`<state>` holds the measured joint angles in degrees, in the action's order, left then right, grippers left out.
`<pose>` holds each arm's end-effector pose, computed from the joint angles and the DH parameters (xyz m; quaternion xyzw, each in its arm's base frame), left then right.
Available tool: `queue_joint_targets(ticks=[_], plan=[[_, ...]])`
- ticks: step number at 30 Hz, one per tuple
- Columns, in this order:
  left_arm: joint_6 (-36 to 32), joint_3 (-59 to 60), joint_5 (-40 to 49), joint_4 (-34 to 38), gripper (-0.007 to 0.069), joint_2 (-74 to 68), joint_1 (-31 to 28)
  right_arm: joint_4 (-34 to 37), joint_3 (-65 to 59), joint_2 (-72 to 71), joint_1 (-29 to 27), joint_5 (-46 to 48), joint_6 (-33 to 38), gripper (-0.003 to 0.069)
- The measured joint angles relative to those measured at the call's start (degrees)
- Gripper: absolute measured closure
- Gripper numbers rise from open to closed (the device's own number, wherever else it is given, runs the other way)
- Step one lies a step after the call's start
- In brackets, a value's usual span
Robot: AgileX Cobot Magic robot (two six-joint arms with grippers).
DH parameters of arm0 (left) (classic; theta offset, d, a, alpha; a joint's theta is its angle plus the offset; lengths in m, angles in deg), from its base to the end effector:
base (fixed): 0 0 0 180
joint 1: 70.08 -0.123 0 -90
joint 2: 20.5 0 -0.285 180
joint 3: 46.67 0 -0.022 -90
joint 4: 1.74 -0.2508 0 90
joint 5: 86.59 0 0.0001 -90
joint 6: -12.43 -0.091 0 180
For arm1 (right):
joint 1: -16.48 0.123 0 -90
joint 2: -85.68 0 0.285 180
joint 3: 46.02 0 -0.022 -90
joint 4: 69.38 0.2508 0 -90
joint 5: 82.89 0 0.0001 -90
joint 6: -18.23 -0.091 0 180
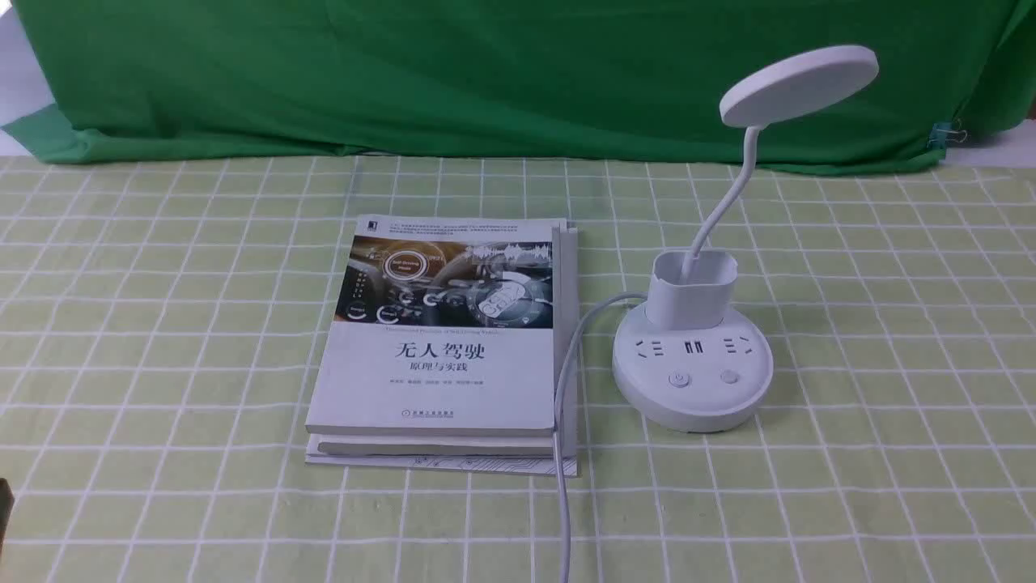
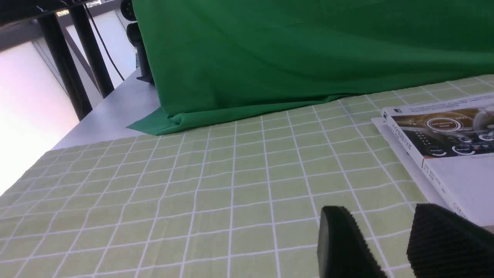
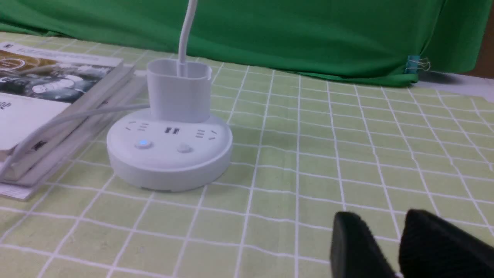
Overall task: Turn on the table lamp on the green coffee tablecloth with your hand.
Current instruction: 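Press the button on the base of the white desk lamp with the right gripper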
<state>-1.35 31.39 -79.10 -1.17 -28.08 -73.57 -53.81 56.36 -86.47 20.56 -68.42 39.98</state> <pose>0.0567 0.0033 0.1965 0.0620 0.7235 0.0994 0.6803 0.0549 0.0101 0.1887 -0.0929 0.7570 0.0111 0.6466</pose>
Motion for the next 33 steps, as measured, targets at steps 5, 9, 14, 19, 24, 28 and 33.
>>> queue_joint_targets(ticks=[5, 9, 14, 19, 24, 28, 33], plan=[[0.0, 0.0, 0.1, 0.0, 0.0383, 0.0, 0.0, 0.0, 0.0, 0.0, 0.0, 0.0, 0.0, 0.0414], [0.0, 0.0, 0.1, 0.0, 0.0383, 0.0, 0.0, 0.0, 0.0, 0.0, 0.0, 0.0, 0.0, 0.0414], [0.0, 0.0, 0.1, 0.0, 0.0383, 0.0, 0.0, 0.0, 0.0, 0.0, 0.0, 0.0, 0.0, 0.0414], [0.0, 0.0, 0.1, 0.0, 0.0383, 0.0, 0.0, 0.0, 0.0, 0.0, 0.0, -0.8, 0.0, 0.0414], [0.0, 0.0, 0.1, 0.0, 0.0383, 0.0, 0.0, 0.0, 0.0, 0.0, 0.0, -2.8, -2.7, 0.0414], [0.0, 0.0, 0.1, 0.0, 0.0383, 0.0, 0.0, 0.0, 0.0, 0.0, 0.0, -4.6, -10.7, 0.0414], [0.0, 0.0, 0.1, 0.0, 0.0383, 0.0, 0.0, 0.0, 0.0, 0.0, 0.0, -10.3, -26.3, 0.0414]])
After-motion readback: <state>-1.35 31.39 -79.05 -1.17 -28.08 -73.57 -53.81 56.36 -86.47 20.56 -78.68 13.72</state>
